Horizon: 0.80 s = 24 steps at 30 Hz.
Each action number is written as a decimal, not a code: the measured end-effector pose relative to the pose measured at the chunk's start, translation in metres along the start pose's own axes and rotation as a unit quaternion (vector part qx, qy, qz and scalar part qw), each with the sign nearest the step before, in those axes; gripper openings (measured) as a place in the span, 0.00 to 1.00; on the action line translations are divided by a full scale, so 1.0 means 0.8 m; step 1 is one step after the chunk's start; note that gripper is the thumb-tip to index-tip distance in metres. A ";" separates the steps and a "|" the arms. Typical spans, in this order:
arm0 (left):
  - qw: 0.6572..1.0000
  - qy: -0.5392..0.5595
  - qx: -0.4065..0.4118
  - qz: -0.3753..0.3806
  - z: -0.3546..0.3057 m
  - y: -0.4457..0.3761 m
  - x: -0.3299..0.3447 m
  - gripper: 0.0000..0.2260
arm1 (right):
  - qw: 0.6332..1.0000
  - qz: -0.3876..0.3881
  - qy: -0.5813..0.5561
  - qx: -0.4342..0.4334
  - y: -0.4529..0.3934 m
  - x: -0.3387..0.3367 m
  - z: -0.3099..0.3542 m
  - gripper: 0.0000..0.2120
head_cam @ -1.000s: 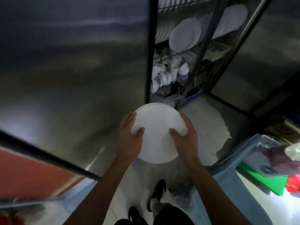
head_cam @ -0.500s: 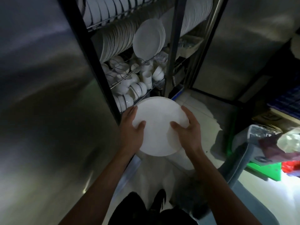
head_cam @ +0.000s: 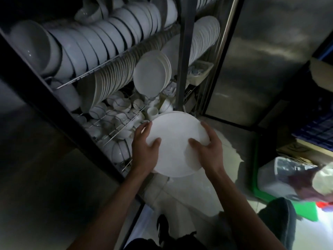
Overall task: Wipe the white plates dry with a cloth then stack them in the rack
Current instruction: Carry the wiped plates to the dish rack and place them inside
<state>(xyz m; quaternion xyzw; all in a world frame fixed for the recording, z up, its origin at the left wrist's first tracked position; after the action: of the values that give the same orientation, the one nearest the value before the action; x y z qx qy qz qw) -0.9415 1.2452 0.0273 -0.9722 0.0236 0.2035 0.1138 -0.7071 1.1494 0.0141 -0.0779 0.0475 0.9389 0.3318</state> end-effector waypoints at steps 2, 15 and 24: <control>1.000 0.001 0.007 -0.003 -0.002 -0.026 0.000 0.26 | 1.000 -0.001 -0.016 -0.002 -0.020 0.011 0.009 0.28; 0.996 0.022 -0.049 -0.069 0.030 -0.126 -0.024 0.26 | 0.998 0.065 -0.007 -0.010 -0.130 0.110 0.058 0.25; 0.979 0.034 -0.109 -0.171 0.071 -0.202 -0.033 0.26 | 0.982 0.186 -0.029 0.002 -0.239 0.200 0.073 0.30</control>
<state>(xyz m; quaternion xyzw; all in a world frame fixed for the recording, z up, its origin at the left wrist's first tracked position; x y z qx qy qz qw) -0.9728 1.4153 0.0213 -0.9748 -0.1617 0.1490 0.0389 -0.7163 1.4048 0.0362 -0.0396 0.0534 0.9860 0.1531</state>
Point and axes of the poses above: each hand's wrist, its own y-axis away from the middle knuckle, its own x-axis out of the palm, z = x × y, the point moved 10 cm from there along -y, towards the middle knuckle
